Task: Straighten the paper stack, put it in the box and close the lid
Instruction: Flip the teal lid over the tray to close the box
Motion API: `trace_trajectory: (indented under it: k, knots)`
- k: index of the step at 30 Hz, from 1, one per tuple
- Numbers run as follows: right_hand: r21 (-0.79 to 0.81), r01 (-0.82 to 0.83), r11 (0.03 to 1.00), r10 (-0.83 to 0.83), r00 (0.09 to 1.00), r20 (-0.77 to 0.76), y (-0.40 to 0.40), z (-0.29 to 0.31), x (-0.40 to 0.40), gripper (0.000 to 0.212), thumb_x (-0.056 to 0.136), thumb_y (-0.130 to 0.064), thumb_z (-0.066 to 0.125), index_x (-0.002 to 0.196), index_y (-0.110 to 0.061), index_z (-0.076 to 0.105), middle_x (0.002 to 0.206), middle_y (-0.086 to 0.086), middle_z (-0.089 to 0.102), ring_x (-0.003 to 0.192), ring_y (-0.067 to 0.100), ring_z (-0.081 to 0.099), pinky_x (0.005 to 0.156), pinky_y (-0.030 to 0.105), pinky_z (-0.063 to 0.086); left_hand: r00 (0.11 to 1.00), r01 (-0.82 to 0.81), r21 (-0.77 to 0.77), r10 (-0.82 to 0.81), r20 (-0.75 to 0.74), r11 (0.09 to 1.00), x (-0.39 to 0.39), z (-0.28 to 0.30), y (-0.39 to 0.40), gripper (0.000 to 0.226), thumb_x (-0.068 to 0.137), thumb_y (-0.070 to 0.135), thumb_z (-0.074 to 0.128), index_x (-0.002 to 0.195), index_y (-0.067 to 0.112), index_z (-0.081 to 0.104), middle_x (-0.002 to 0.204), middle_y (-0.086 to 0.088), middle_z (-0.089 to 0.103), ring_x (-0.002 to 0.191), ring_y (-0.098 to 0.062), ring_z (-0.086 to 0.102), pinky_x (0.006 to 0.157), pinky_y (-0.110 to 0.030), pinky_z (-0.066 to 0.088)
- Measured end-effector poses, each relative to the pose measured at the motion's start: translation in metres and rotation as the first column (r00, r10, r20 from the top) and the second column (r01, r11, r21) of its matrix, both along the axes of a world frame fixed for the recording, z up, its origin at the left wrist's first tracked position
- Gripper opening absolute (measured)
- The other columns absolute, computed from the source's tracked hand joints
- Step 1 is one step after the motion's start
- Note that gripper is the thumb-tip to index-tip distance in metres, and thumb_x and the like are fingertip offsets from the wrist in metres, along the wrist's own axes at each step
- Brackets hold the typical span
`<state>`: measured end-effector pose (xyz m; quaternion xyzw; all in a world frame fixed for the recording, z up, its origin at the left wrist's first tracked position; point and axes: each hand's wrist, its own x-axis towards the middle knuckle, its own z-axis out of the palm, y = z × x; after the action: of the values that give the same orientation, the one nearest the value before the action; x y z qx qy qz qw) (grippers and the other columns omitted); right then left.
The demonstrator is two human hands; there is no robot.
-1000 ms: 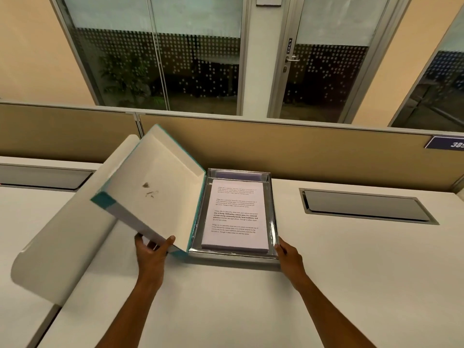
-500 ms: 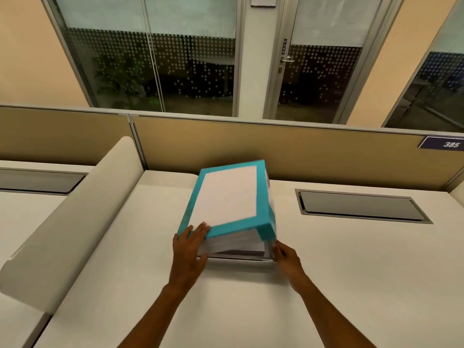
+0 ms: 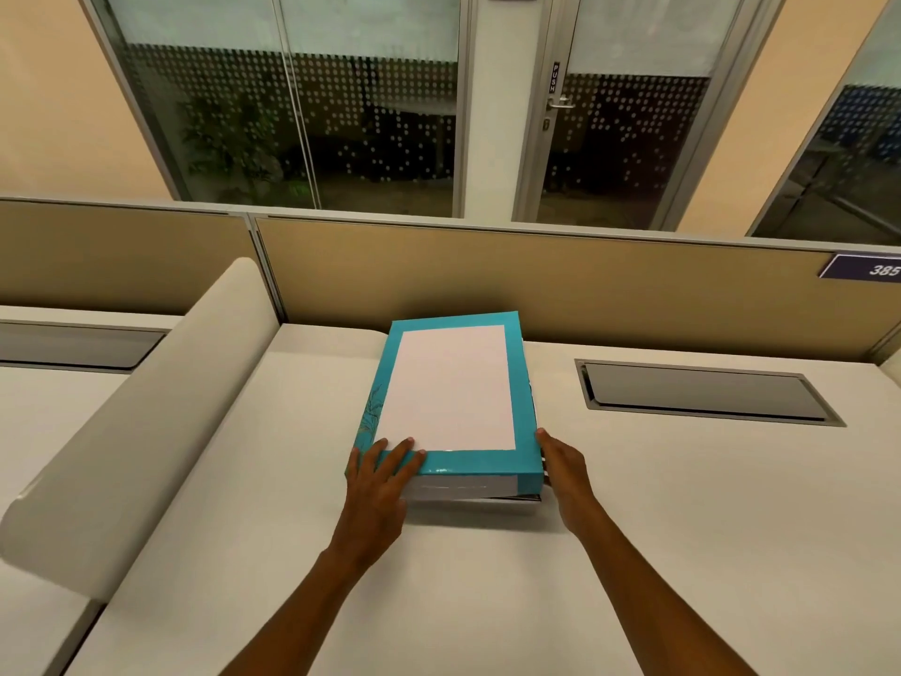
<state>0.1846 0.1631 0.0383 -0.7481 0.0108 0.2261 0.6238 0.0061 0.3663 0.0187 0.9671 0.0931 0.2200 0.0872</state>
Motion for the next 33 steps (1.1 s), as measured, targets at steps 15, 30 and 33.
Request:
trace_trajectory:
  k: [15,30,33]
  knots:
    - [-0.253,0.059,0.966,0.001,0.972,0.234,0.004,-0.008,-0.017,0.051,0.098,-0.034,0.047,0.141,-0.007,0.043,0.128,0.013,0.057,0.106,0.023,0.059,0.079,0.029,0.056,0.901,-0.334,-0.788,0.421,-0.104,0.518,0.006,-0.007,-0.011,0.080,0.083,0.043,0.068,0.148,0.018,0.030,0.155,-0.012,0.031,0.141,-0.031,0.034,0.101,-0.045,0.050]
    - [-0.551,0.020,0.834,0.165,0.945,0.283,0.010,-0.035,-0.004,0.029,0.101,-0.022,0.036,0.094,-0.003,0.057,0.104,0.018,0.066,0.090,0.027,0.065,0.078,0.040,0.055,0.821,-0.424,-0.780,0.560,-0.115,0.460,0.028,0.001,0.012,0.040,0.088,0.012,0.066,0.126,0.005,0.057,0.124,-0.021,0.062,0.110,-0.037,0.063,0.084,-0.048,0.059]
    - [-0.609,-0.014,0.793,0.240,0.926,0.292,0.013,-0.039,-0.005,0.042,0.099,-0.017,0.040,0.140,-0.010,0.041,0.137,0.014,0.048,0.119,0.028,0.052,0.100,0.040,0.048,0.880,-0.446,-0.666,0.428,-0.205,0.598,0.035,-0.006,0.020,0.046,0.093,0.017,0.059,0.137,0.008,0.050,0.138,-0.020,0.052,0.123,-0.038,0.054,0.097,-0.047,0.050]
